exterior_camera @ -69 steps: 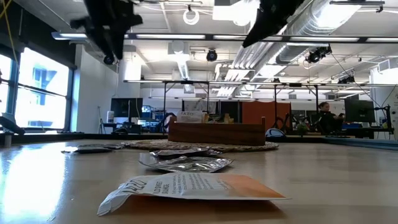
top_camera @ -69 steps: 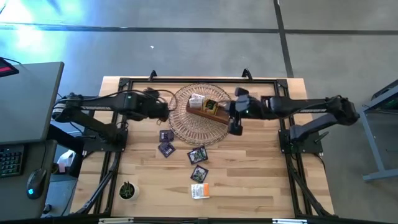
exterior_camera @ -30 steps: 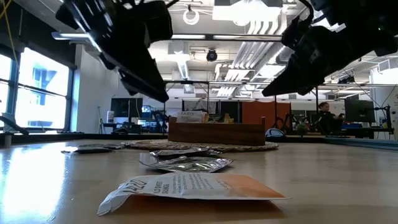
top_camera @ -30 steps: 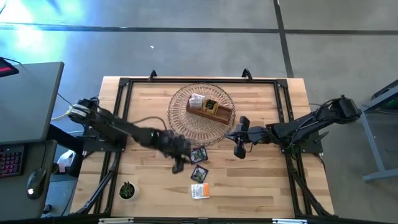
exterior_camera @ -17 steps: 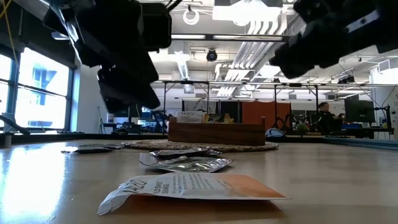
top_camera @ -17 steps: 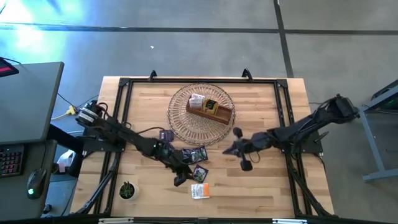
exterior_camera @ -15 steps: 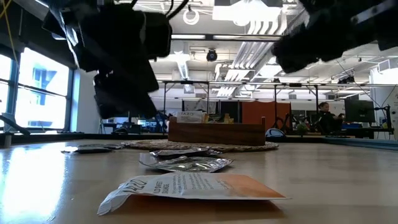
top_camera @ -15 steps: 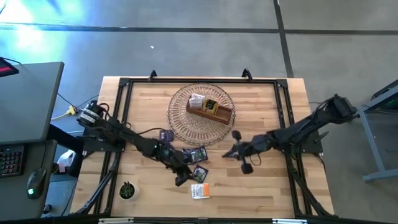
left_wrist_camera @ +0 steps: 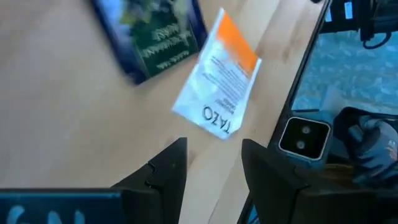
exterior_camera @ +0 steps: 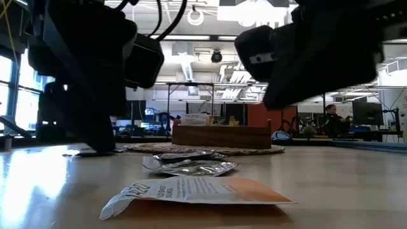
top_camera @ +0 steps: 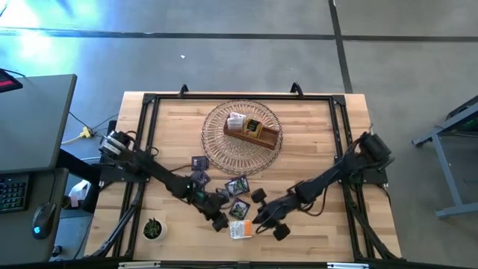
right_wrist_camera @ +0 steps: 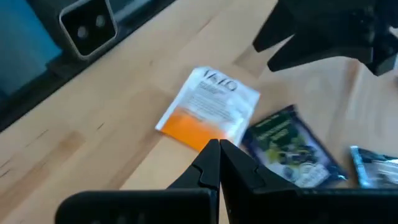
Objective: Pick & Place Tea
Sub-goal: Put the white tea bag into the left section of the wooden organizer
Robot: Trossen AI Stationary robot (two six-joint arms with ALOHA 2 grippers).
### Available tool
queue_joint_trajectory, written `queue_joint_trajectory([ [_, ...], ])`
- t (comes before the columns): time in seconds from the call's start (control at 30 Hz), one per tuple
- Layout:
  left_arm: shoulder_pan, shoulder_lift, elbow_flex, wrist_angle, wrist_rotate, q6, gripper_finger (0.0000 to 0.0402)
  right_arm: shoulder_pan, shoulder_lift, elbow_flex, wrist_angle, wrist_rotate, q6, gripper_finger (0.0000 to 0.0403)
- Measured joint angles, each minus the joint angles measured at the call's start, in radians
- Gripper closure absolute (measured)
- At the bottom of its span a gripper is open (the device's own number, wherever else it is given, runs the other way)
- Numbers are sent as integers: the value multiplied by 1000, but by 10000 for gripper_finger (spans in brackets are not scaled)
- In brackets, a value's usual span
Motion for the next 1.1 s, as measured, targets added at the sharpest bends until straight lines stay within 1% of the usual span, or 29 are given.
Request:
queue_joint_trajectory([
  [0.07,-17,26,24,1,-11,-1,250,8,31,34,-13,-6,0,403],
  [0.17,-43,71,73,7,-30,-20,250,19,61,51,-12,-24,3,403],
  [0.27,-44,126,113,-14,-29,-50,250,24,96,53,-12,-20,3,403],
  [0.37,-39,152,161,-36,-37,-49,250,23,131,55,-5,-18,3,403],
  [0.47,-33,164,187,-104,-65,-53,250,18,164,57,40,-29,-18,403],
  [0.53,-21,165,191,-115,-68,-73,250,7,180,58,52,-43,-36,403],
  [0.63,-2,165,190,-119,-28,-137,250,-12,190,58,54,-69,-41,403],
  [0.73,15,167,202,-131,36,-149,250,-33,191,58,54,-115,-45,403],
  [0.8,15,168,221,-147,53,-123,250,-40,192,57,67,-147,-48,403],
  [0.9,25,171,274,-165,82,-64,250,-46,193,57,75,-164,-49,403],
  [1.0,33,170,354,-282,93,-19,250,-46,193,56,78,-163,-50,403],
  [1.1,30,170,459,-524,86,-22,250,-46,193,56,75,-163,-50,403],
])
